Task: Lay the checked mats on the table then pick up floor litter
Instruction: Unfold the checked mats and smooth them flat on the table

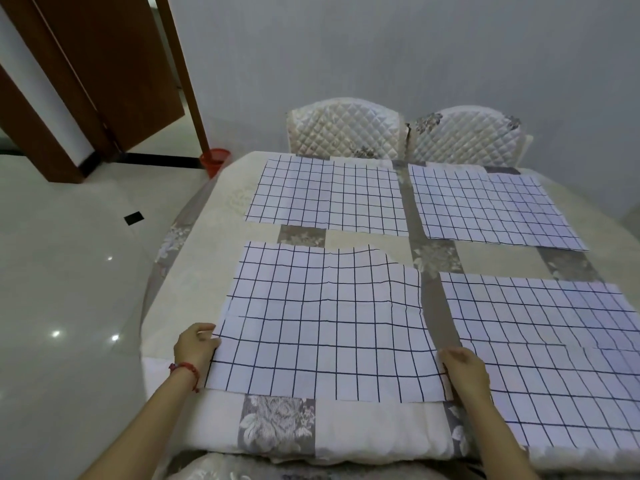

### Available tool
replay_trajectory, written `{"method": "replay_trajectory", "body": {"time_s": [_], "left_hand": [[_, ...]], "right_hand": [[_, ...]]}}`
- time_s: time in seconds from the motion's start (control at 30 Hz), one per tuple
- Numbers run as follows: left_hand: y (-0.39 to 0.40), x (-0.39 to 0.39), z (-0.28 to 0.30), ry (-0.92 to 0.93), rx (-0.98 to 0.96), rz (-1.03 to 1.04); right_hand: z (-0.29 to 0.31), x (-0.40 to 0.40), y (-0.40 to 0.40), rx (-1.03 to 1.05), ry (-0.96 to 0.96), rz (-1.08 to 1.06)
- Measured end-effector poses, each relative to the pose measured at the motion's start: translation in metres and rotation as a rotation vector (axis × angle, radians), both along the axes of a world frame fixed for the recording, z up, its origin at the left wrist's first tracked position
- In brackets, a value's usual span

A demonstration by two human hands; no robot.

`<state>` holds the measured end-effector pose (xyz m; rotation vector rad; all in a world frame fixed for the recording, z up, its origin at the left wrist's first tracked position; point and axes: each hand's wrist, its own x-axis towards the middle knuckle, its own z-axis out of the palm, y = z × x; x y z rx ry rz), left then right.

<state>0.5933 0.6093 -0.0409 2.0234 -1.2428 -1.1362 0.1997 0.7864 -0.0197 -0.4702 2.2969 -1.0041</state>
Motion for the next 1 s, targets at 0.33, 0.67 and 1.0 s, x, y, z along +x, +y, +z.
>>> {"method": "replay_trajectory", "body": {"time_s": [0.33, 0.67, 1.0], "left_hand": [[0.005, -0.091, -0.016, -0.608, -0.438, -0.753], [0.018, -0.123, -0.071, -0.795, -0.369, -0.801], [0.019, -0.125, -0.076, -0.839, -0.425, -0.771]], "right_hand": [[-0.007, -0.009, -0.085, -0.007, 0.135, 0.071], [-0.033, 0.007, -0.150, 0.093, 0.462, 0.211], [-0.015, -0.036, -0.195, -0.115, 0.041, 0.037]]}}
